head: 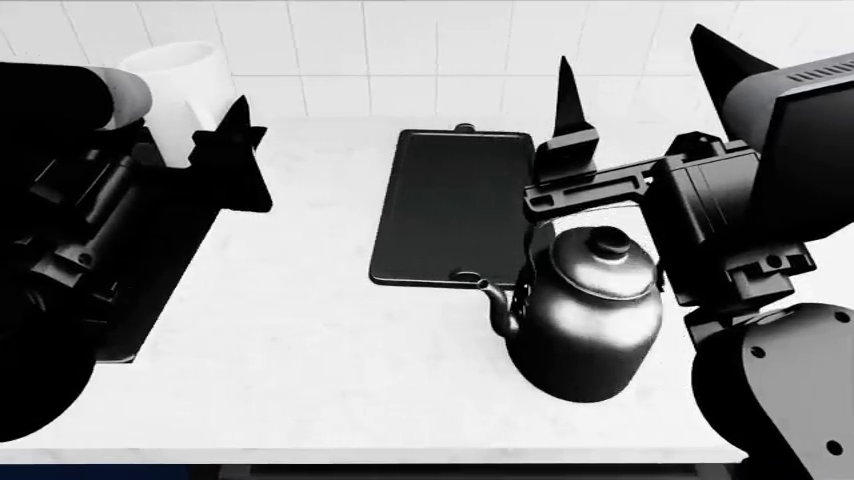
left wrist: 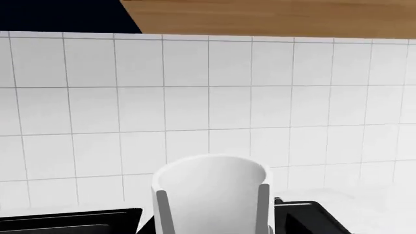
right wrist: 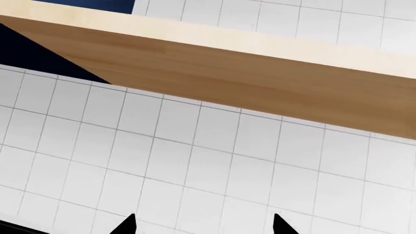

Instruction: Pick the kettle from the counter and place it on the tray. Then pick the mug from the cabinet and place it on the tray. Then close the cabinet doors.

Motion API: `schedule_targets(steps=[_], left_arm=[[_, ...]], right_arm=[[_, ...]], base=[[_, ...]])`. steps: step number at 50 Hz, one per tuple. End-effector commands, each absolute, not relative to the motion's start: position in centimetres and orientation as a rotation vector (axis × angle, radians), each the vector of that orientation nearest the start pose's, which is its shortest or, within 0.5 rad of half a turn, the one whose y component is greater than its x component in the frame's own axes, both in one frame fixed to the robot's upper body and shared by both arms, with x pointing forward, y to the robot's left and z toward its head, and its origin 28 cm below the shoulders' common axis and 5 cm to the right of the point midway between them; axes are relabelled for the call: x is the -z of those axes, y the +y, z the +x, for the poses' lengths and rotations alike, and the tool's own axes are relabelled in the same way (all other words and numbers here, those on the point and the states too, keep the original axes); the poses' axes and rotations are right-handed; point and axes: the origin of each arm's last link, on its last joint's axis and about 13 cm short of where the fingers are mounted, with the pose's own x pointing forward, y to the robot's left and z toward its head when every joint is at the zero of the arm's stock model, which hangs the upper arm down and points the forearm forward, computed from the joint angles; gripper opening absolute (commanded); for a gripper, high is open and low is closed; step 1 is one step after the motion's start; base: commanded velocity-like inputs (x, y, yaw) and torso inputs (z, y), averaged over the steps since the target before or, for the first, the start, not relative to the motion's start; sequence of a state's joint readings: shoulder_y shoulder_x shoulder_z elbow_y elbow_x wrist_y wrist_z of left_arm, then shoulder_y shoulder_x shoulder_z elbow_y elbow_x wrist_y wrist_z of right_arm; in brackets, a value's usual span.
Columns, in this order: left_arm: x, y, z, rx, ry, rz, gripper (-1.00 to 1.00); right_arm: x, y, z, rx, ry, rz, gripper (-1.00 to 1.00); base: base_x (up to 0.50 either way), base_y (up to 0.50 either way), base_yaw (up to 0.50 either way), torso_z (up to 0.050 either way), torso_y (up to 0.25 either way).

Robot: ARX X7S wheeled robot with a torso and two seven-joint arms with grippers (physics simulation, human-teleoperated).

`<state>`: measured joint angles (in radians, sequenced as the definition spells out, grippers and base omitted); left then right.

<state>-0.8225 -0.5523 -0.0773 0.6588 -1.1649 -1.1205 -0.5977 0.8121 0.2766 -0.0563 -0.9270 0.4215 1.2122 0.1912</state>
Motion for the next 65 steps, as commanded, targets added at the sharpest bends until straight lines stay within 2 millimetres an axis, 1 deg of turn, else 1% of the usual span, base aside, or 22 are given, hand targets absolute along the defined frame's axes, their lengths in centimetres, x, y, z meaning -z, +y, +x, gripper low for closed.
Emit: schedule_targets(steps=[1,11,17,35,65], left_arm=[[-27.5,25.2,22.9,0.116,-0.218,-0.018,-1.00],[-27.5,25.3,22.8,0.115,-0.218,-0.021,-1.00],[-27.5,25.4,22.8,0.116,-0.219,-0.022,-1.00],[-27.3,25.6,22.9,0.118,-0.213,-0.025,-1.00],[-27.1,25.7,22.9,0.114,-0.210,-0.028,-1.00]], right_arm=[[-27.6,-10.4,22.1,-0.135,-0.476,-0.175,1.00],[-27.7,-10.3,22.2,-0.136,-0.478,-0.178,1.00],[-27.9,-10.2,22.1,-0.132,-0.486,-0.186,1.00],[-28.6,-9.8,21.9,-0.131,-0.495,-0.195,1.00],[-28.6,-9.8,21.8,-0.130,-0.496,-0.196,1.00]], base=[[0.00,-0.48,0.00,0.000,0.000],[0.00,-0.47,0.00,0.000,0.001],[0.00,0.00,0.00,0.000,0.000],[0.16,0.00,0.00,0.000,0.001],[0.14,0.00,0.00,0.000,0.001]])
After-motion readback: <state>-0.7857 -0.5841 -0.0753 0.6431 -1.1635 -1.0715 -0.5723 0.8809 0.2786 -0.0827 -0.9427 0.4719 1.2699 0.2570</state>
